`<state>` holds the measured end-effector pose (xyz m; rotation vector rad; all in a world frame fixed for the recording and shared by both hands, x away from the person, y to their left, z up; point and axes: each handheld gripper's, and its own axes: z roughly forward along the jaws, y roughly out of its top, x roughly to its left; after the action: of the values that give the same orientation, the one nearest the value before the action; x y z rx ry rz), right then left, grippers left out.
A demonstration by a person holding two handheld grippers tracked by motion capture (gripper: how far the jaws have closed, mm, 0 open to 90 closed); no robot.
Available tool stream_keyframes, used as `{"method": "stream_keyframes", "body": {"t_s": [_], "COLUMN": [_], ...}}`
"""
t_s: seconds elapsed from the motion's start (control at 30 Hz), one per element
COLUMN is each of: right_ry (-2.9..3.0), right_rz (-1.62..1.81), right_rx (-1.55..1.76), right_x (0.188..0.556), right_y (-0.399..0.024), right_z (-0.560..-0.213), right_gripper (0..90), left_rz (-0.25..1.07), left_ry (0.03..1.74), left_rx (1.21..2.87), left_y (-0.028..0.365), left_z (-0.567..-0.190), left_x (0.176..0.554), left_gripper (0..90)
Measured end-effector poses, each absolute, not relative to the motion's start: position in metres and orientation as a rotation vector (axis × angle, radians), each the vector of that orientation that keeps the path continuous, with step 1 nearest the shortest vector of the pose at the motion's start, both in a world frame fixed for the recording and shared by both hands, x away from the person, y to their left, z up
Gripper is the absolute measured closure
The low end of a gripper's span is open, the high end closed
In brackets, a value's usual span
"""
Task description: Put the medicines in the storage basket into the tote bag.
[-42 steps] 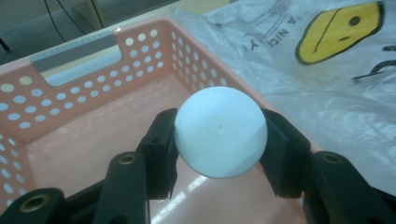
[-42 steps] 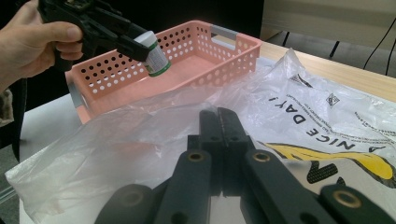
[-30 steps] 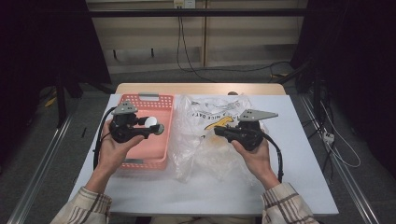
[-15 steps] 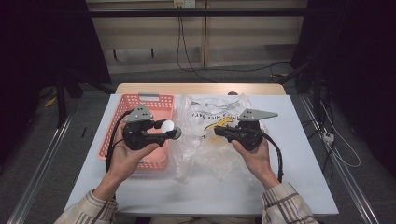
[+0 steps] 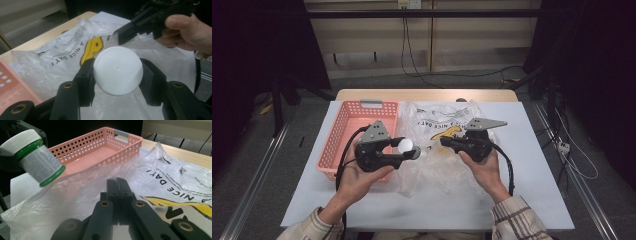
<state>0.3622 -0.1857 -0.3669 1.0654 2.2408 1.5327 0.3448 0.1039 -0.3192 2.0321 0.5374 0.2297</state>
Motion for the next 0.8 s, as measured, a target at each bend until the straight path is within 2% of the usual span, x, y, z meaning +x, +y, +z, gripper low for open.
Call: {"method": "stream_keyframes", "body": {"t_s": [0.4, 0.8], "right_ry": [2.24, 2.25], "right_rz": [1.533, 1.529], "right_rx": [1.055, 1.061], "right_x": [0.362, 0.362], "right_y": [-0.185, -0.184], "right_z": [-0.366, -0.368], "right_gripper": [90.0, 90.0], "left_rz": [0.184, 0.123], "left_ry": [0.461, 0.472], "left_rx": [2.094, 2.172], "left_y": [0.064, 0.026], "left_z": [-0.343, -0.373], "left_x": [0.331, 0.345], "left_gripper": [50.9, 50.8]}}
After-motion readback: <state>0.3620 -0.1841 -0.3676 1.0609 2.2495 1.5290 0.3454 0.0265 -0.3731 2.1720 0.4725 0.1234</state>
